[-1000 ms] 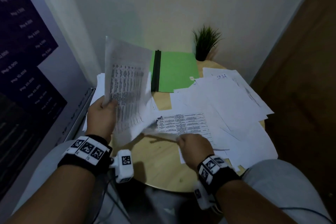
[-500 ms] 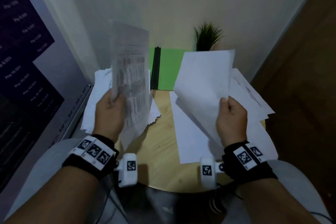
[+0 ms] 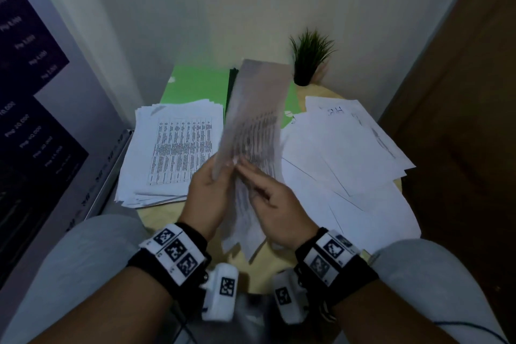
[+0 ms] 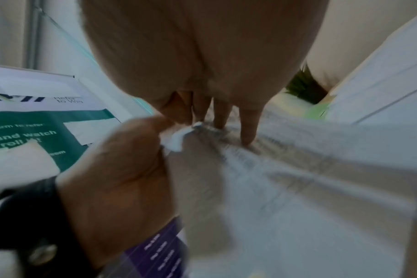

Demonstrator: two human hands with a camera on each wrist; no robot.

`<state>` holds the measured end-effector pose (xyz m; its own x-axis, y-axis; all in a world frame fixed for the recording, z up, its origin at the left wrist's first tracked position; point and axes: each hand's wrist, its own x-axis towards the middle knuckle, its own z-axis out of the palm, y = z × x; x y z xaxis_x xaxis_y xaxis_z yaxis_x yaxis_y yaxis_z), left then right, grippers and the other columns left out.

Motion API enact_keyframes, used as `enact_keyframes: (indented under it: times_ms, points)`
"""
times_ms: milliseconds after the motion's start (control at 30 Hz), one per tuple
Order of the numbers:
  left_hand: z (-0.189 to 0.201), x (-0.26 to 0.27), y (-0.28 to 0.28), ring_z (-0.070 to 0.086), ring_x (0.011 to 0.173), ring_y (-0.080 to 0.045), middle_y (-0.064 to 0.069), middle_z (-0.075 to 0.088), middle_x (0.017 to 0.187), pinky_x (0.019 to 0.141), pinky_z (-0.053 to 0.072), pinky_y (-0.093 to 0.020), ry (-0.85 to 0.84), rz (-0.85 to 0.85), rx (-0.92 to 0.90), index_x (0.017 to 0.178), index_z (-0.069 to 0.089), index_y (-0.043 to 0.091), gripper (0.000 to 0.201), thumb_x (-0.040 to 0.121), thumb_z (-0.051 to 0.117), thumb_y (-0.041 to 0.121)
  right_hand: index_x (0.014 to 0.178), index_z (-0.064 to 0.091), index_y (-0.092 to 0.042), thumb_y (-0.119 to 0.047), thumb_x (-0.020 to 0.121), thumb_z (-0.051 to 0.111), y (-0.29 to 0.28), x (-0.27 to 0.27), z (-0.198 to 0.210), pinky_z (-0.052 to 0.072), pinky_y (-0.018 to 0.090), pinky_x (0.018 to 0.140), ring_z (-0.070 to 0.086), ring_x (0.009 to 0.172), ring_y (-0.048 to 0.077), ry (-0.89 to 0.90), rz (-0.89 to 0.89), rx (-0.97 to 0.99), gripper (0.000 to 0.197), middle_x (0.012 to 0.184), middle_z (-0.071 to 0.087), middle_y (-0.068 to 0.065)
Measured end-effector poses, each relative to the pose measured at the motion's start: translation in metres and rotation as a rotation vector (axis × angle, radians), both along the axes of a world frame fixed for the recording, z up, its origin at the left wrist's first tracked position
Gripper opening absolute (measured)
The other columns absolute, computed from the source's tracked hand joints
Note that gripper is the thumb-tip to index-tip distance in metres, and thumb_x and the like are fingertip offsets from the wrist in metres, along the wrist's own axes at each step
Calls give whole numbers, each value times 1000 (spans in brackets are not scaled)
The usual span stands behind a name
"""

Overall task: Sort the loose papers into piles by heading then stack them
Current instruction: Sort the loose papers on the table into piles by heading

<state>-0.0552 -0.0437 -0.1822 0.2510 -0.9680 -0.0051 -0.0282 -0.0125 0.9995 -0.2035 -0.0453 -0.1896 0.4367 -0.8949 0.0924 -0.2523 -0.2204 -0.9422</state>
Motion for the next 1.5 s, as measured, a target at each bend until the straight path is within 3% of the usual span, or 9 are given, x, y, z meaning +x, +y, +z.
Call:
enact_keyframes:
  times_ms: [100,233,500,667,767,1033,1167,1333,1500]
  points:
    - [1,14,-8,63,66,-11,8,68,67,66,50,-32,-7,112,65,83,63,18,26,106,51,21,154,46,-18,-10,105,53,-12,-27,-5,26,0,107,39,136,-11,301,15,119,50,160,43,-5]
    - [8,40,-17,63,72,-20,-3,68,80,68,50,-32,-47,216,41,88,64,17,22,105,52,25,161,28,-23,-43,95,64,-18,-66,-33,30,33,122,32,150,16,965,59,129,79,168,28,-2]
    - [11,82,-20,54,70,-24,-9,58,81,64,45,-33,-73,336,101,84,61,21,22,103,53,29,162,15,-24,-37,91,59,1,-48,-66,21,52,124,16,155,33,1282,131,49,85,171,10,8]
    - [12,95,-17,62,83,-28,-12,65,91,76,52,-44,-34,369,147,87,65,23,19,99,55,33,103,65,-21,-20,95,52,-2,-55,-73,50,33,81,65,99,25,1076,-125,-83,16,106,68,3]
    - [11,101,-17,59,78,-24,-4,62,84,73,49,-38,-18,410,171,101,66,18,18,102,53,32,72,57,-18,-31,105,46,-7,-63,-49,42,31,57,56,62,20,753,-324,51,37,67,60,0]
    - [5,87,-19,54,67,-25,-4,53,69,63,45,-35,4,341,239,85,58,18,19,101,51,25,100,67,-22,-20,109,47,-3,-59,65,55,18,79,68,84,-4,-3,-594,-124,22,94,72,-7]
    - [3,65,-18,46,67,-22,-4,47,73,60,36,-31,29,248,294,88,56,18,18,104,51,22,101,75,-22,-14,105,55,-15,-76,95,62,35,85,76,98,13,-609,-644,60,22,105,79,-1]
    - [2,40,-18,41,47,-15,-2,40,62,49,35,-26,163,152,302,95,57,14,12,104,54,23,110,74,-16,-17,93,62,-37,-96,41,59,54,91,74,103,38,-616,-878,319,20,106,78,12]
    - [11,34,-16,74,95,-34,-13,77,106,81,59,-49,360,70,277,118,65,16,20,106,49,23,110,67,-1,-5,101,51,-31,-79,-7,57,37,65,67,71,27,-414,-852,561,19,91,70,17]
